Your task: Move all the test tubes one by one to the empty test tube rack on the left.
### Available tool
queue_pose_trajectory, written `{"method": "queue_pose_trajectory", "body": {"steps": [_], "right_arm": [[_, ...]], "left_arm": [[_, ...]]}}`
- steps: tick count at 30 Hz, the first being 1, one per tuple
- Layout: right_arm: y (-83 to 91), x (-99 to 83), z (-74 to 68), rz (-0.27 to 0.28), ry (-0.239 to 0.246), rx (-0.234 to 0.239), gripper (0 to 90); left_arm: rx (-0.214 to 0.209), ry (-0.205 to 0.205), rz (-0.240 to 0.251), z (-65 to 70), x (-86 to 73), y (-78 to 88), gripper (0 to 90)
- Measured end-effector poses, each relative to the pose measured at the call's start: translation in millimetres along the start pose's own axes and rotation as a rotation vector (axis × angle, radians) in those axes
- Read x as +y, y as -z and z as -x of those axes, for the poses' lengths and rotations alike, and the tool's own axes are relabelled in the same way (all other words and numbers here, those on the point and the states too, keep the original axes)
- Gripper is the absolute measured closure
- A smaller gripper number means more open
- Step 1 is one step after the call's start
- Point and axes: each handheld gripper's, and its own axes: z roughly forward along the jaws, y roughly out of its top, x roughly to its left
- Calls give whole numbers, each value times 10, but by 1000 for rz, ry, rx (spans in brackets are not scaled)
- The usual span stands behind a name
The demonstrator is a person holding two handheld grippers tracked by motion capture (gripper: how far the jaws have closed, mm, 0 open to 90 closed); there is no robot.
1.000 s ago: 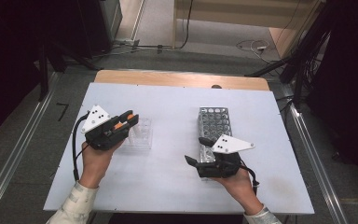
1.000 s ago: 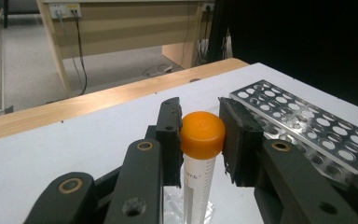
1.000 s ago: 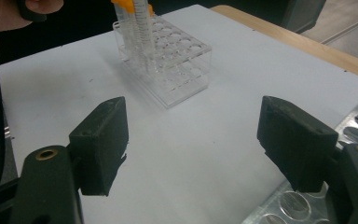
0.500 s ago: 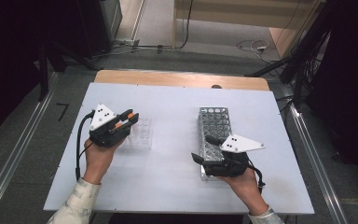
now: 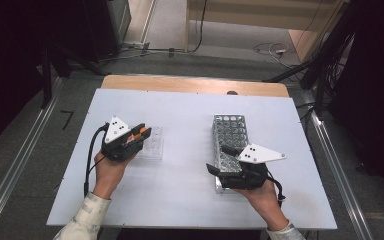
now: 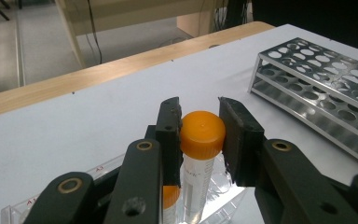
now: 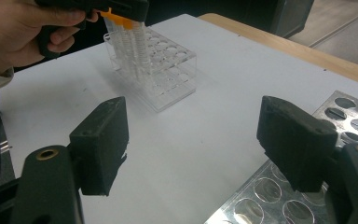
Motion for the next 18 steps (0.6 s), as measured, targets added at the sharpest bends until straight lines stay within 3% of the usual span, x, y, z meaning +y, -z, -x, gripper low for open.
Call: {"method": "queue_pose_trajectory", "body": {"steps": [2, 5, 8, 18], "right_arm": [[1, 0, 3, 1, -1, 0, 235], [1, 0, 6, 1, -2, 1, 235], [5, 1, 7, 3, -5, 0, 235], [38, 1, 41, 14, -13, -11, 235]], "left_arm": [[0, 3, 1, 1, -2, 0, 691], [-7, 7, 3, 1, 4, 9, 568], [-6, 16, 11, -1, 11, 24, 515], [-21, 58, 48, -14, 57, 120, 398]]}}
